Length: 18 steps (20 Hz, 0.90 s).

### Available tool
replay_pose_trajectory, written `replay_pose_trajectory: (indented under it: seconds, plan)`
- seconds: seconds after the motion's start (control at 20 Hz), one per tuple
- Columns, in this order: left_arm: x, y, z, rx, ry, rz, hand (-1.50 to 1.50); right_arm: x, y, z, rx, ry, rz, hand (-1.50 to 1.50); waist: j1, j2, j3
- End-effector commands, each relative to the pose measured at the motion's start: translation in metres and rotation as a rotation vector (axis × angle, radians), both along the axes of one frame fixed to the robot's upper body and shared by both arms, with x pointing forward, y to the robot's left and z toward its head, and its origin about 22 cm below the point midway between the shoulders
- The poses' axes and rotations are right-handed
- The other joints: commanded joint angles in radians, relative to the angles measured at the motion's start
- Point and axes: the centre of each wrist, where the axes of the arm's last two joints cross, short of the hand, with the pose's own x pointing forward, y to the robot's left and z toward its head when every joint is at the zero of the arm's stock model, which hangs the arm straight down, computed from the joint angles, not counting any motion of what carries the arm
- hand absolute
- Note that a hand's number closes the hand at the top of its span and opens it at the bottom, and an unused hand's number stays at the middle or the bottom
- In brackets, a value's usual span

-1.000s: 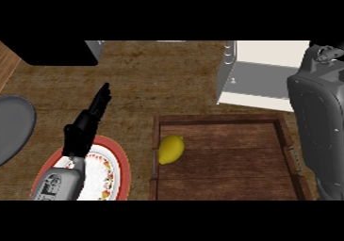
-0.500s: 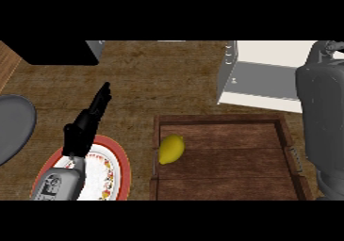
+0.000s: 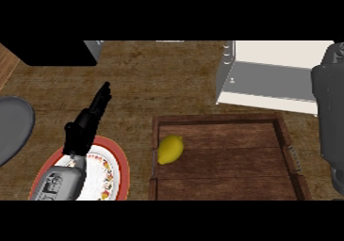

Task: Pick the can from the tray and place it in the tiered shelf

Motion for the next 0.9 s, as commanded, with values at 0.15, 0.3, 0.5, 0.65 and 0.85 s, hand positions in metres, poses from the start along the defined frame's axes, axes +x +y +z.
replay_pose_trajectory:
  seconds: [0.15,0.3,0.5,0.65,0.85]
  plan:
    - [-0.001,-0.009,0.001,0.011,-0.003,-0.005,0.0,-0.002,-0.022,-0.005,0.026,0.066,-0.236,-1.5,-0.001,-0.001,0.0]
    - [-0.003,0.002,0.002,0.001,0.01,0.004,0.0,-0.004,-0.019,-0.036,0.049,0.049,-0.215,-1.5,0.001,0.0,0.001]
    - [0.001,0.001,-0.008,-0.002,-0.007,0.012,0.0,-0.015,-0.011,-0.015,0.138,-0.019,-0.142,-1.5,-0.003,0.0,0.0]
    - [0.0,0.001,0.009,0.0,-0.011,0.002,0.0,-0.025,-0.025,0.01,0.194,-0.071,-0.073,-1.5,-0.003,-0.002,0.001]
    - [-0.013,-0.002,0.005,-0.002,0.007,0.017,0.0,-0.031,-0.024,0.017,0.221,-0.05,-0.027,-1.5,0.001,-0.003,0.001]
